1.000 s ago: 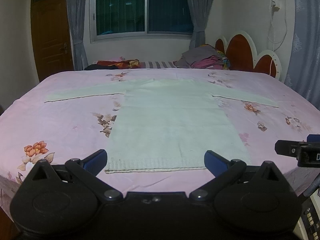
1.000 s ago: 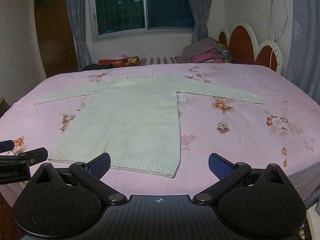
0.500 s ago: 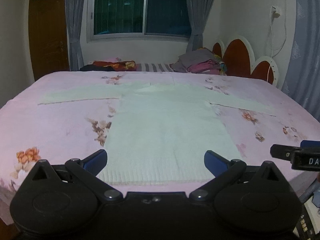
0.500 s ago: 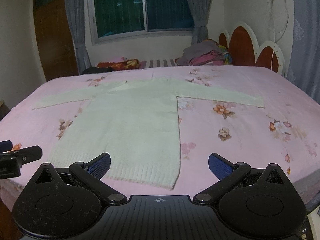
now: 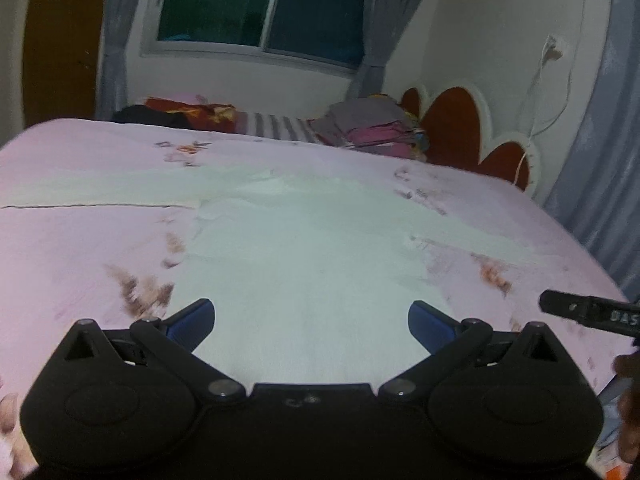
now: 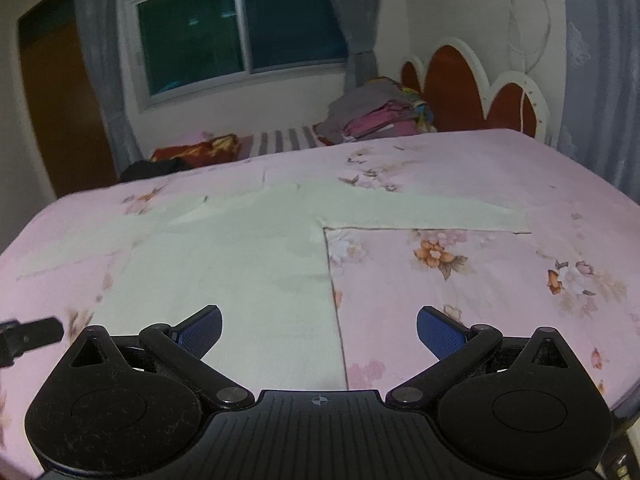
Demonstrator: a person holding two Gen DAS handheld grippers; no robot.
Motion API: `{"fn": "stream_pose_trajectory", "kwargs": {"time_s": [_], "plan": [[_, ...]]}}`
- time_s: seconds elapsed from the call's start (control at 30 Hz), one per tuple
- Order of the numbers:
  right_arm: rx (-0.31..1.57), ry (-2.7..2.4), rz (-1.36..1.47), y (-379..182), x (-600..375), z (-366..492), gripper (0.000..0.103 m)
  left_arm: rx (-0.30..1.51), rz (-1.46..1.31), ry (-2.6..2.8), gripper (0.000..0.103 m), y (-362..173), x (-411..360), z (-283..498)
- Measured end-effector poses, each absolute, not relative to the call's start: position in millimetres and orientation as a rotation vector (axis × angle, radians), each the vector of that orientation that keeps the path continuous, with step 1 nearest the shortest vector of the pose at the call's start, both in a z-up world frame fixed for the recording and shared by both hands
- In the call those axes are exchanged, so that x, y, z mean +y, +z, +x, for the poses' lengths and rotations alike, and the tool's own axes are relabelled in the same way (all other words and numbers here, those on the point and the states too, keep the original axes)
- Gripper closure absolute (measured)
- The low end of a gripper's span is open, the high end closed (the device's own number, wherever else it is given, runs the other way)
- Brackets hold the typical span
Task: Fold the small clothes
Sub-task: 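Move the right gripper to the sweater side edge and grasp it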
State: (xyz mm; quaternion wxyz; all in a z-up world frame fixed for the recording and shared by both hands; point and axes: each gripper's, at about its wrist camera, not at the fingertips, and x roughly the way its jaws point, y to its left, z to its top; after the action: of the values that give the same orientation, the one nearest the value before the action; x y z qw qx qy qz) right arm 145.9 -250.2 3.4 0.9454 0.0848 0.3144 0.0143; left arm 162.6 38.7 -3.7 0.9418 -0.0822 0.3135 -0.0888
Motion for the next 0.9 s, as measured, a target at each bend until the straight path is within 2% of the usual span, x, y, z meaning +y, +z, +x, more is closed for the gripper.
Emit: {"fn": "stream_pose_trajectory", "kwargs": {"time_s": [0.4, 0.47, 0.6, 0.63, 0.7, 0.73, 0.8, 0.9], "plan": [[0.657, -0.079, 0.221, 6, -257, 213, 0.0, 0.696, -0.133, -0.239, 0.001, -15, 47, 250], [0.663, -0.117, 0.225, 3, -272, 222, 0.0, 0.703, -0.117, -0.239, 0.007, -20, 39, 260], [0.676, -0.183, 0.294, -8, -318, 245, 0.001, 0.695, -0.092, -0.204, 0.012, -26, 28, 278], [0.671, -0.197, 0.305, -11, -330, 250, 0.001, 0.696, -0.1, -0.203, 0.02, -27, 27, 283], [0.66, -0.243, 0.331, -19, -358, 263, 0.024, 0.694, -0.121, -0.179, 0.027, -26, 23, 296], [0.672, -0.267, 0.347, -24, -371, 272, 0.04, 0.692, -0.131, -0.161, 0.024, -25, 22, 301], [0.676, -0.312, 0.383, -33, -399, 288, 0.04, 0.685, -0.131, -0.122, 0.013, -23, 15, 313], [0.659, -0.34, 0.439, -48, -438, 308, 0.04, 0.683, -0.11, -0.079, 0.009, -23, 2, 334]]}}
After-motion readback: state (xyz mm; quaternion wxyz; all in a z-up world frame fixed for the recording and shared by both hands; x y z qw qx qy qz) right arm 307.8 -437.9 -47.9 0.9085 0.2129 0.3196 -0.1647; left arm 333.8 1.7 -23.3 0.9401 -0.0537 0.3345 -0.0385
